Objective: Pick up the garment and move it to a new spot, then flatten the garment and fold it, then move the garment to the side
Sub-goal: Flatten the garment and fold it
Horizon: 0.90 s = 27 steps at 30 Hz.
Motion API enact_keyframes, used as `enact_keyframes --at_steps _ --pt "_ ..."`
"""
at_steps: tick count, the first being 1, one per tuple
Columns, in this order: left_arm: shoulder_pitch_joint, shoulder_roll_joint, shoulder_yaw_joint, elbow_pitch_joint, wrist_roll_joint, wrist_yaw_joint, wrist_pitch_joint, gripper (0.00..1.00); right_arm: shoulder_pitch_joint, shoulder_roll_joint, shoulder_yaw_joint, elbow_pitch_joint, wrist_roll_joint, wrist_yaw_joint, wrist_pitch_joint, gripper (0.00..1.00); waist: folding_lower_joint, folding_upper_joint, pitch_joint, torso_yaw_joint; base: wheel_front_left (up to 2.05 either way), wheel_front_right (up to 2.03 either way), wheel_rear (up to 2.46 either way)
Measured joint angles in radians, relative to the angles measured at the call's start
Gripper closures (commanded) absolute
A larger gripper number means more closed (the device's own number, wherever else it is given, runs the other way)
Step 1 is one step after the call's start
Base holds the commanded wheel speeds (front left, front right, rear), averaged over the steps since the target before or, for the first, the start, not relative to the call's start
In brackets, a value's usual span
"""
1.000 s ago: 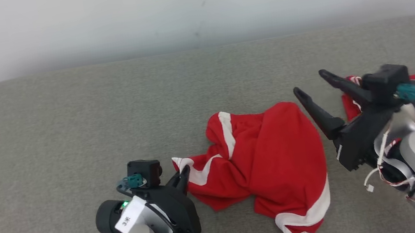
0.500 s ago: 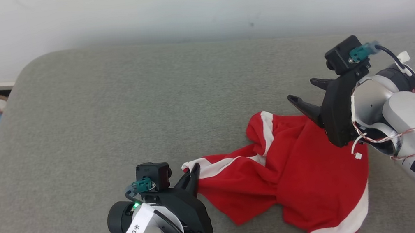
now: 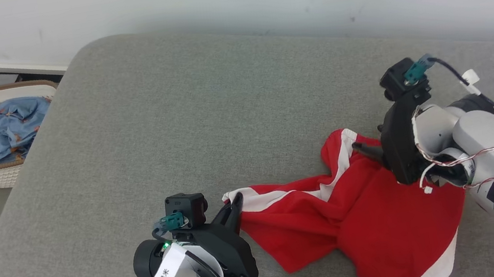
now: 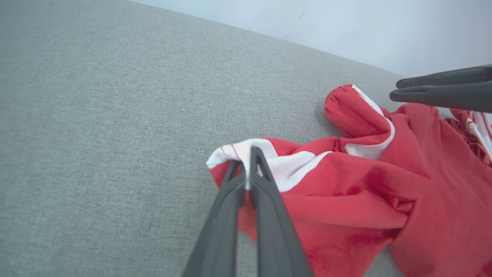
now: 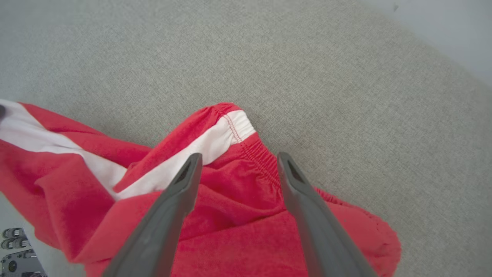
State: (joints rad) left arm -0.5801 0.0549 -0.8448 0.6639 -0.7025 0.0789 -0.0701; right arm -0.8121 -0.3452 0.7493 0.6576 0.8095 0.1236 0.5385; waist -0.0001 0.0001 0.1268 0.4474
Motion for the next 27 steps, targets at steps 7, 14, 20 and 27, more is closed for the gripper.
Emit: enact_keyframes --at_steps 7,14,20,27 --pt "0.000 -0.003 0.000 0.003 -0.004 -0.001 -0.003 1.00 -0.002 -0.003 0.073 0.025 0.017 0.000 0.035 0.17 0.0000 0.0000 0.006 0.001 0.00 0.00 0.00" --pt "-0.002 -0.007 -0.001 0.002 -0.006 -0.003 -0.013 1.00 -0.018 -0.023 0.113 0.039 0.041 0.001 0.032 1.00 0.0000 0.0000 0.029 -0.005 0.00 0.00 0.00" --pt "-0.002 -0.008 0.012 0.026 -0.019 -0.008 -0.028 1.00 -0.065 -0.030 0.130 0.039 0.061 0.001 -0.053 1.00 0.0000 0.0000 0.027 -0.020 0.00 0.00 0.00" --pt "0.003 0.025 0.047 0.040 -0.026 -0.004 -0.058 1.00 -0.069 -0.079 0.099 -0.001 0.098 0.001 -0.209 1.00 0.0000 -0.0001 0.008 -0.064 0.00 0.00 0.00"
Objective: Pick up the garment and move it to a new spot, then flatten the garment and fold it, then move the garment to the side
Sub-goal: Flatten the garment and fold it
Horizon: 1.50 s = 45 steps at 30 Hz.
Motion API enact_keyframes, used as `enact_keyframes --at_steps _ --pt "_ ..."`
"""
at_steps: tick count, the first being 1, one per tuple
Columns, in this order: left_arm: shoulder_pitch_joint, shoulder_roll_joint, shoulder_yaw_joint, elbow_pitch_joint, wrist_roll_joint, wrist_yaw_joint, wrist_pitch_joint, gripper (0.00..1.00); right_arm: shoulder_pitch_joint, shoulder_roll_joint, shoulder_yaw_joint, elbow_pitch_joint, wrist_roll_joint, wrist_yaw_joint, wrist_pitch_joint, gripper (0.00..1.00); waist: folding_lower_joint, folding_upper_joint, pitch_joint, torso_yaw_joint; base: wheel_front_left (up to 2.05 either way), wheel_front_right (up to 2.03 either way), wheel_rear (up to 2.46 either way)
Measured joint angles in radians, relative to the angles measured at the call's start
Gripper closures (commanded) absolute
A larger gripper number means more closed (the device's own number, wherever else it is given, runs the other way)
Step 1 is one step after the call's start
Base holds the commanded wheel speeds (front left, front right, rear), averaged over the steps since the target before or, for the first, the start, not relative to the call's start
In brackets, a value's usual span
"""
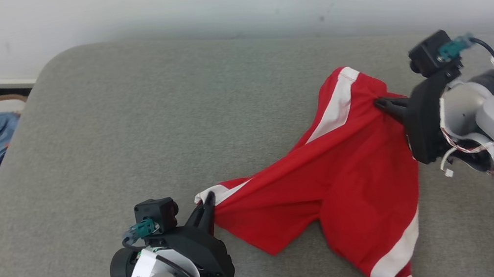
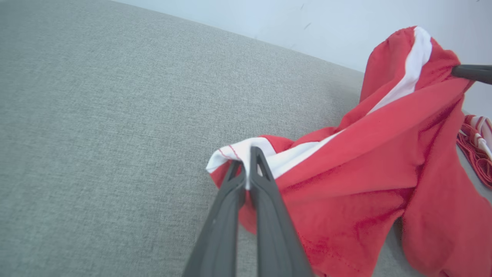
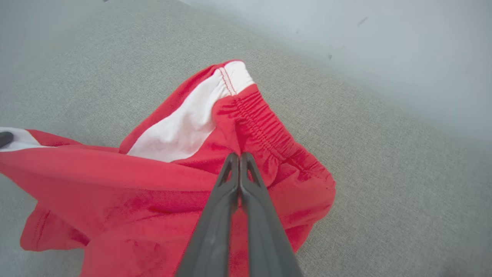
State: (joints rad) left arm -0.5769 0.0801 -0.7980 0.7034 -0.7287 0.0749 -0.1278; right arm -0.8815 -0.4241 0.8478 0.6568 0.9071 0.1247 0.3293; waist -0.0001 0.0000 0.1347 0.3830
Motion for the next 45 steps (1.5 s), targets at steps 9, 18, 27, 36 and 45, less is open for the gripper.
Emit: enact_keyframes --at_steps 9,18,27,36,45 --pt "0.043 0.015 0.002 -0.019 -0.001 0.004 -0.025 1.00 0.253 -0.079 -0.070 -0.051 0.044 0.007 -0.188 1.00 0.0000 0.0000 -0.017 -0.097 0.00 0.00 0.00" --pt "0.080 0.016 -0.005 -0.038 -0.001 0.004 -0.033 1.00 0.491 -0.075 -0.100 -0.113 0.099 -0.021 -0.323 1.00 0.0000 0.0000 -0.019 -0.186 0.00 0.00 0.00" --pt "0.080 0.016 -0.013 -0.031 -0.001 0.006 -0.031 1.00 0.509 -0.105 -0.113 -0.155 0.089 -0.038 -0.397 0.00 0.0001 0.0001 -0.013 -0.203 0.00 0.00 0.00" --pt "0.081 0.024 -0.007 -0.031 -0.001 0.006 -0.032 1.00 0.507 -0.136 -0.121 -0.272 0.050 -0.053 -0.444 0.00 0.0001 0.0000 -0.028 -0.196 0.00 0.00 0.00" --pt "0.084 0.013 -0.026 -0.039 -0.001 0.008 -0.031 1.00 0.456 -0.187 -0.121 -0.268 0.023 -0.063 -0.404 0.00 0.0002 0.0000 -0.029 -0.179 0.00 0.00 0.00"
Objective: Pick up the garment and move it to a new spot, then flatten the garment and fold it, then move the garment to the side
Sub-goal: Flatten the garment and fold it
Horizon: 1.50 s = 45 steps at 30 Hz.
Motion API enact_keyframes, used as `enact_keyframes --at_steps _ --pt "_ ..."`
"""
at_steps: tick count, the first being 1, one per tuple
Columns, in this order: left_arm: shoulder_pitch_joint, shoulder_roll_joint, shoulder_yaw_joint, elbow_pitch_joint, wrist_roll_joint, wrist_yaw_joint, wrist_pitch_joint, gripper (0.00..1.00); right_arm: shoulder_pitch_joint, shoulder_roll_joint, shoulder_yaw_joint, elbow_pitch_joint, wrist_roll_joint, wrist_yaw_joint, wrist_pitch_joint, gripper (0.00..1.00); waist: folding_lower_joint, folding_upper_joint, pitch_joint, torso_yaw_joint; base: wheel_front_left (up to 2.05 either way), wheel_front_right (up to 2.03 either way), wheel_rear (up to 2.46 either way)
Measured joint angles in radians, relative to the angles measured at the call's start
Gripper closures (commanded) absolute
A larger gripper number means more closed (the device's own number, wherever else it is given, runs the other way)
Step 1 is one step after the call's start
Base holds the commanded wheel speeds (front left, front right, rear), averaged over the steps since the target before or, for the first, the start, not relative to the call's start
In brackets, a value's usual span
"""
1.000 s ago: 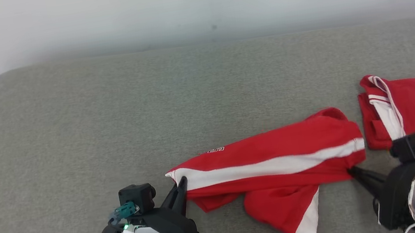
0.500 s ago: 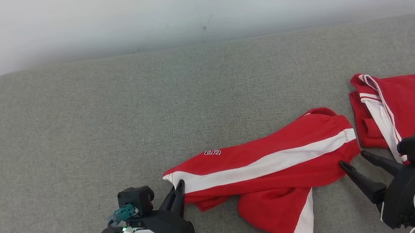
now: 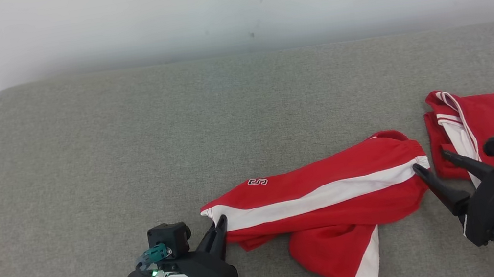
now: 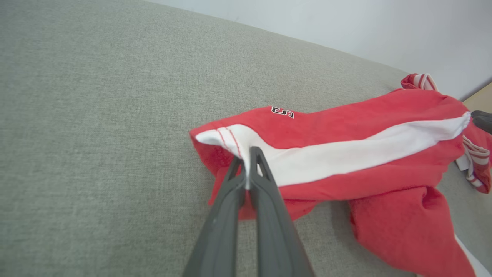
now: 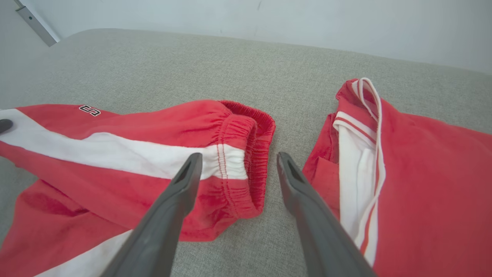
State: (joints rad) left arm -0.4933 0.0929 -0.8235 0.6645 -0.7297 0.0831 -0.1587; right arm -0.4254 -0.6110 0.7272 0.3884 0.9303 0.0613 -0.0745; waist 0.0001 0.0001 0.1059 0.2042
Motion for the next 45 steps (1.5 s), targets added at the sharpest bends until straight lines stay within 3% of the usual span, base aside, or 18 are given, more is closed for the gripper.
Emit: enact_keyframes --at_steps 6,7,8,16,17,18,19,30,42,44,45 --pt "-0.004 -0.010 -0.011 -0.008 0.000 -0.002 0.001 1.00 -0.052 -0.003 0.046 0.030 -0.029 0.002 0.078 0.00 0.0000 0.0000 0.017 0.031 0.00 0.00 0.00" --pt "-0.005 -0.011 -0.011 -0.008 0.000 -0.002 0.002 1.00 -0.057 -0.003 0.055 0.034 -0.034 0.002 0.090 0.70 0.0000 0.0000 0.020 0.035 0.00 0.00 0.00" --pt "-0.007 -0.012 -0.012 -0.008 0.000 -0.002 0.004 1.00 -0.060 -0.002 0.059 0.035 -0.035 0.005 0.094 1.00 0.0000 0.0000 0.022 0.039 0.00 0.00 0.00" --pt "-0.008 -0.007 -0.002 0.001 0.000 -0.003 0.004 1.00 -0.090 0.018 0.065 0.052 -0.034 0.015 0.119 1.00 0.0000 0.0000 0.026 0.038 0.00 0.00 0.00" --pt "-0.008 -0.005 -0.002 0.003 0.000 -0.002 0.004 0.84 -0.090 0.017 0.064 0.054 -0.034 0.017 0.119 1.00 0.0000 0.0000 0.025 0.035 0.00 0.00 0.00" --pt "-0.008 -0.002 -0.005 0.006 0.001 -0.002 0.004 0.31 -0.090 0.016 0.063 0.057 -0.033 0.018 0.119 1.00 0.0000 0.0000 0.024 0.031 0.00 0.00 0.00" --pt "-0.008 0.001 -0.006 0.010 0.005 0.001 0.004 0.00 -0.089 0.015 0.059 0.058 -0.033 0.018 0.118 1.00 0.0000 0.0000 0.023 0.027 0.00 0.00 0.00" --pt "-0.007 0.038 -0.016 0.030 0.038 0.022 0.006 0.00 -0.045 0.007 0.050 0.075 -0.016 0.018 0.101 1.00 -0.0001 0.0000 0.007 0.006 0.00 0.00 0.00" --pt "-0.006 0.024 -0.027 0.034 0.022 0.013 0.053 0.00 -0.046 0.025 0.054 0.076 -0.012 0.018 0.092 1.00 -0.0002 -0.0001 0.000 -0.013 0.00 0.00 0.00" --pt "-0.006 0.023 -0.027 0.034 0.022 0.013 0.054 0.23 -0.046 0.024 0.054 0.076 -0.012 0.018 0.092 1.00 -0.0002 0.0000 -0.001 -0.016 0.00 0.00 0.00" --pt "-0.007 0.021 -0.028 0.034 0.022 0.013 0.060 0.69 -0.046 0.024 0.054 0.077 -0.012 0.018 0.092 1.00 -0.0002 0.0000 -0.001 -0.017 0.00 0.00 0.00"
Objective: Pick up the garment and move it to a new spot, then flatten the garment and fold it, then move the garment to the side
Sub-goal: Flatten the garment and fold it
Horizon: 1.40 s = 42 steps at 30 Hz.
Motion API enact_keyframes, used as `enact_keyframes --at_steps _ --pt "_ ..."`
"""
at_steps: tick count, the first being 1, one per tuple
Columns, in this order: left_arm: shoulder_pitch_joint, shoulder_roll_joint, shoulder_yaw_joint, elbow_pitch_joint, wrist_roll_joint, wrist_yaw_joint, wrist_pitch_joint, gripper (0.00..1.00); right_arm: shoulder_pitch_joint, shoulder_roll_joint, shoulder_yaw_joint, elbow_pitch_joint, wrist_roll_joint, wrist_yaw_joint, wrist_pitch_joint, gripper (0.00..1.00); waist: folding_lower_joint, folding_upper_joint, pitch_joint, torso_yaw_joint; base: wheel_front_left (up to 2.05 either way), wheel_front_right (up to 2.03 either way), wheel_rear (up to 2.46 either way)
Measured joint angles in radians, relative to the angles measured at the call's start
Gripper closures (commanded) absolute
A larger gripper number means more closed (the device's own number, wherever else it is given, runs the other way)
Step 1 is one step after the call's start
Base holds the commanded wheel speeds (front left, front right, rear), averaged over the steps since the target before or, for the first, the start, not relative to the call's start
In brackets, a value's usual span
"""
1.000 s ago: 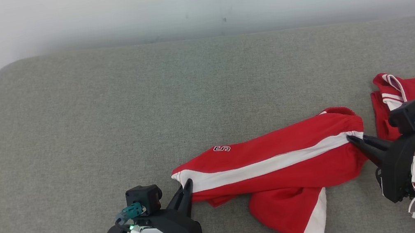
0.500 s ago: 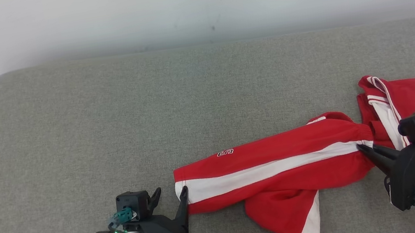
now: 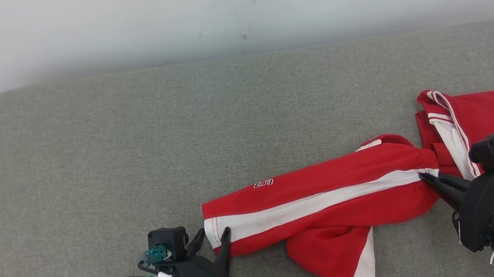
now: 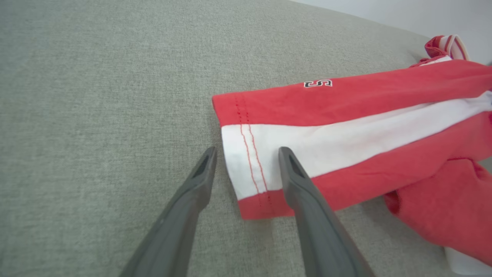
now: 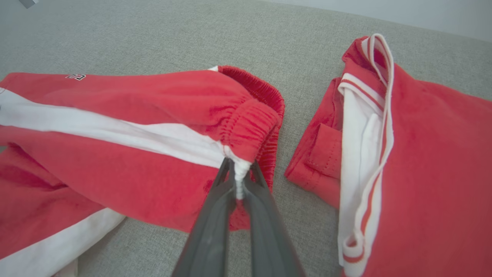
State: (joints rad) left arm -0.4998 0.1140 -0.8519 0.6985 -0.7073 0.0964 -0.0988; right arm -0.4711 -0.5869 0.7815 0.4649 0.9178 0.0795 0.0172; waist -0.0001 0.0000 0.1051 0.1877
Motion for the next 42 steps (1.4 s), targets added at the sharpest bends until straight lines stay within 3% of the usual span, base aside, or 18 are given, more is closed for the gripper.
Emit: enact_keyframes --at_steps 1,10,18,23,28,32,34,36,38,42 --pt "0.000 0.000 0.001 0.001 -0.001 0.000 0.002 1.00 0.000 0.000 0.000 0.000 0.000 0.000 0.000 1.00 0.0000 0.0000 0.000 -0.001 0.00 0.00 0.00" --pt "0.002 0.010 0.002 -0.003 -0.005 -0.007 -0.003 1.00 0.003 0.007 -0.002 0.017 0.001 0.004 -0.025 1.00 0.0000 0.0000 -0.011 -0.007 0.00 0.00 0.00" --pt "0.070 0.082 0.033 -0.076 -0.021 -0.010 -0.028 1.00 0.041 0.050 -0.005 -0.027 0.044 0.009 -0.036 1.00 0.0000 0.0000 -0.038 -0.035 0.00 0.00 0.00" --pt "0.010 0.142 0.047 -0.123 -0.040 -0.068 0.015 1.00 -0.008 0.082 -0.012 -0.058 0.077 0.018 -0.002 1.00 -0.0001 -0.0001 -0.021 -0.070 0.00 0.00 0.00" --pt "-0.210 0.192 0.123 -0.131 -0.093 -0.145 0.111 1.00 -0.220 0.129 -0.060 -0.031 0.128 0.019 0.083 1.00 0.0002 0.0000 0.031 -0.095 0.00 0.00 0.00" --pt "-0.431 0.247 0.165 -0.095 -0.097 -0.159 0.192 1.00 -0.458 0.230 -0.086 0.057 0.161 0.012 0.168 1.00 0.0003 0.0001 0.082 -0.115 0.00 0.00 0.00" --pt "-0.553 0.268 0.180 -0.080 -0.071 -0.157 0.216 1.00 -0.614 0.271 -0.105 0.112 0.134 -0.013 0.181 1.00 0.0004 0.0001 0.110 -0.124 0.00 0.00 0.00" --pt "-0.679 0.279 0.207 -0.063 -0.055 -0.158 0.233 1.00 -0.780 0.313 -0.170 0.165 0.127 -0.053 0.149 1.00 0.0004 0.0002 0.138 -0.132 0.00 0.00 0.00" --pt "-0.804 0.289 0.240 -0.051 -0.049 -0.157 0.238 1.00 -0.930 0.333 -0.227 0.186 0.119 -0.066 0.095 1.00 0.0004 0.0001 0.167 -0.139 0.00 0.00 0.00" --pt "-0.945 0.280 0.263 -0.108 -0.004 -0.146 0.190 1.00 -1.023 0.313 -0.267 0.150 0.109 -0.045 0.000 1.00 0.0003 0.0000 0.241 -0.144 0.00 0.00 0.00"
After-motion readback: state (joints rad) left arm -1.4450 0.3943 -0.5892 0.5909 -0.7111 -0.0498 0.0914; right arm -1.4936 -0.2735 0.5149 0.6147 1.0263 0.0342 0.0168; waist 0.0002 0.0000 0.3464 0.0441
